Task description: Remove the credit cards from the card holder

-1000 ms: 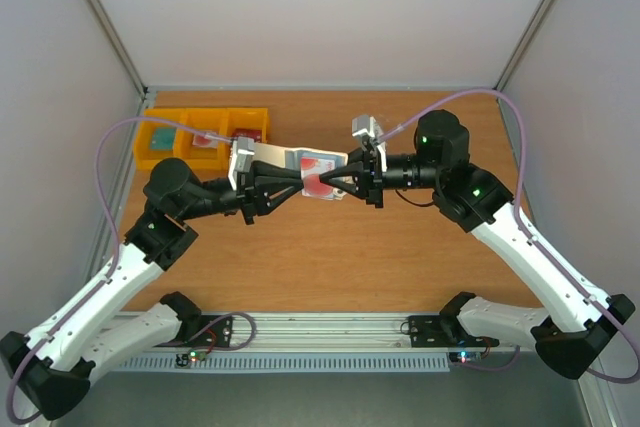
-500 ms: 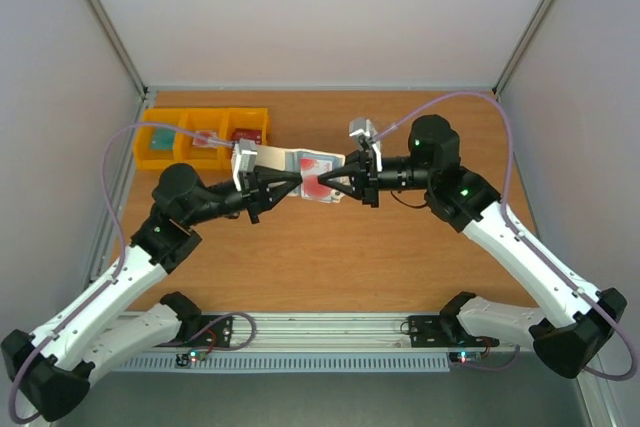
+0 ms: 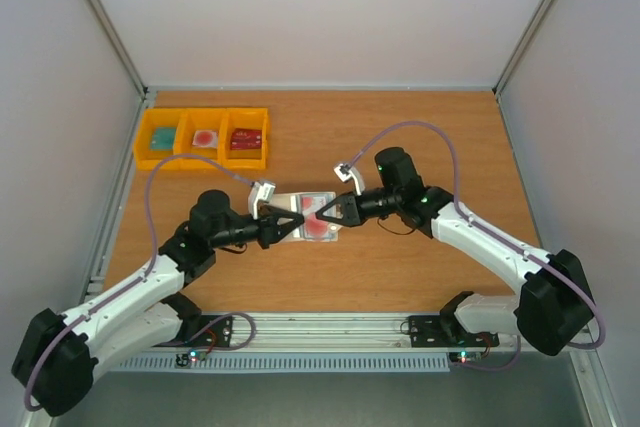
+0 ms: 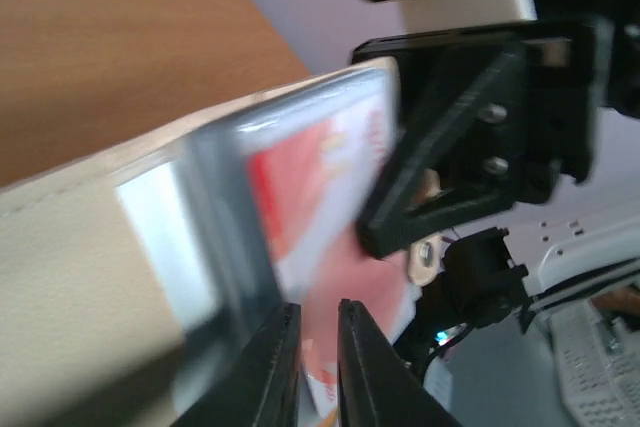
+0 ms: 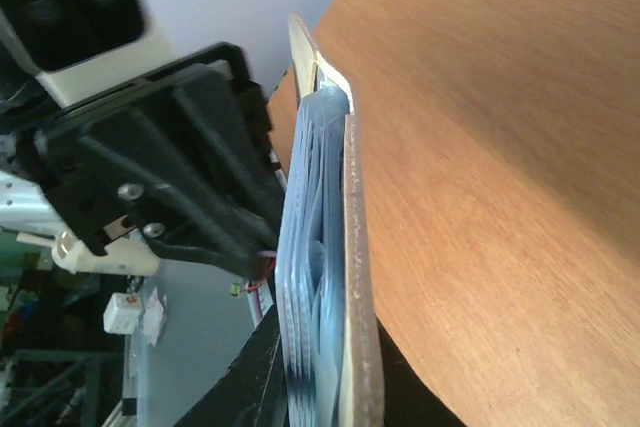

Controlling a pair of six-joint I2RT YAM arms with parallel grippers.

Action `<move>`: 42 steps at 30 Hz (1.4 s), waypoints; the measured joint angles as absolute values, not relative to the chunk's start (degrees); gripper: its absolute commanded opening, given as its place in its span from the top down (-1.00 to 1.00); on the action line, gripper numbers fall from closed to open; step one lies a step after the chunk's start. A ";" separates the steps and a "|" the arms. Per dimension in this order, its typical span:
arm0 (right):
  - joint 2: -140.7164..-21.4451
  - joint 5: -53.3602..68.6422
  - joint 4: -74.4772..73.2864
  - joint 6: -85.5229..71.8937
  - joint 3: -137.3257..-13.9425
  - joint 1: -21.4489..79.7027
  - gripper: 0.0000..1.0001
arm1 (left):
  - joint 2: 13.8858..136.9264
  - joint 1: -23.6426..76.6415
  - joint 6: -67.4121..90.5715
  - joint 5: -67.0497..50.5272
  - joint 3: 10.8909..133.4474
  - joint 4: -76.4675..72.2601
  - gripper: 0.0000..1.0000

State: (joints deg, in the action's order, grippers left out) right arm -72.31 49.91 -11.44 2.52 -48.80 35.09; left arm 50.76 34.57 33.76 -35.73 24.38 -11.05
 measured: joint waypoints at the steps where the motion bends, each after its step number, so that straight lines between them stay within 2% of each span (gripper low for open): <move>1: -72.40 49.95 -11.46 2.09 -48.80 34.79 0.95 | 50.48 34.57 33.10 -36.05 24.25 -11.77 0.60; 5: -74.76 47.88 -13.17 -0.27 -50.30 33.74 0.96 | 48.34 34.52 31.09 -37.93 24.34 -13.72 0.46; 9: -77.65 44.31 -14.20 -2.70 -52.01 33.32 0.95 | 46.61 34.46 30.70 -38.26 24.62 -13.69 0.41; 18: -73.25 47.70 -13.15 -2.24 -52.03 33.91 0.92 | 47.11 33.32 37.65 -33.98 24.73 -15.14 0.34; 25: -72.27 50.02 -8.99 -1.83 -51.86 36.49 0.90 | 48.80 33.76 40.05 -32.91 24.60 -18.31 0.43; 31: -72.42 52.80 -6.85 -0.86 -51.79 36.01 0.85 | 48.49 34.13 39.46 -32.97 24.27 -20.86 0.43; 36: -74.17 55.00 -7.55 3.57 -53.30 35.59 0.85 | 47.86 34.17 34.68 -33.32 23.77 -21.39 0.71; 42: -77.41 56.03 -9.13 7.16 -56.66 35.24 0.82 | 47.81 33.45 30.52 -30.87 23.75 -21.41 0.68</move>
State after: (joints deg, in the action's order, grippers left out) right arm -77.41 56.03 -9.13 7.16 -56.66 35.24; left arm 47.81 33.45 30.52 -30.87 23.75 -21.41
